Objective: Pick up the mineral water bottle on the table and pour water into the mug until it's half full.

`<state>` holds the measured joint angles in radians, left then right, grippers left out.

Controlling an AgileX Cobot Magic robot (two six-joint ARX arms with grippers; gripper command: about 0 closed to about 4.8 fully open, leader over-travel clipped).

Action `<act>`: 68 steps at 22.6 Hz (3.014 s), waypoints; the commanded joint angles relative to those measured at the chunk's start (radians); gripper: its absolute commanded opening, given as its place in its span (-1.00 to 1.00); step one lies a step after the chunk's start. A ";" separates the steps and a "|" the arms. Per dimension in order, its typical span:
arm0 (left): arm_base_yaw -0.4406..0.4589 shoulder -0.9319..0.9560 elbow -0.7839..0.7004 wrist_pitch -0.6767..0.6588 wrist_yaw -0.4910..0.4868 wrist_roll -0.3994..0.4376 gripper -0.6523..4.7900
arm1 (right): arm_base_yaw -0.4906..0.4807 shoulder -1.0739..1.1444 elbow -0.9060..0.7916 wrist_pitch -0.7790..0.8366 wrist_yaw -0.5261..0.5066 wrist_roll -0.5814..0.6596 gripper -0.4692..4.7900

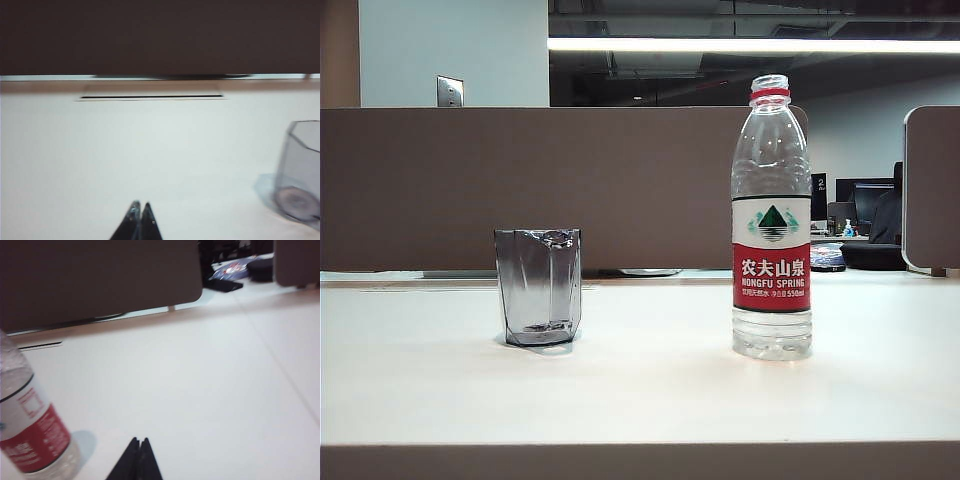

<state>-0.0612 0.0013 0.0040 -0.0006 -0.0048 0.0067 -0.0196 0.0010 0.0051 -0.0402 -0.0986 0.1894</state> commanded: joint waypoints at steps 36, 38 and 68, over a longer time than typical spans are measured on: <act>-0.490 0.123 0.003 0.001 0.008 0.000 -0.78 | 0.662 0.887 0.011 0.789 0.370 -0.085 1.00; -0.490 0.123 0.003 0.001 0.008 0.000 -0.78 | 0.661 1.070 0.034 0.929 0.370 -0.085 1.00; -0.490 0.122 0.003 0.001 0.006 0.000 -0.78 | 0.636 1.884 0.444 1.408 0.526 -0.112 1.00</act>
<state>-0.5518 0.1223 0.0040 -0.0120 0.0025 0.0067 0.6147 1.8889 0.4427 1.3449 0.4252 0.0799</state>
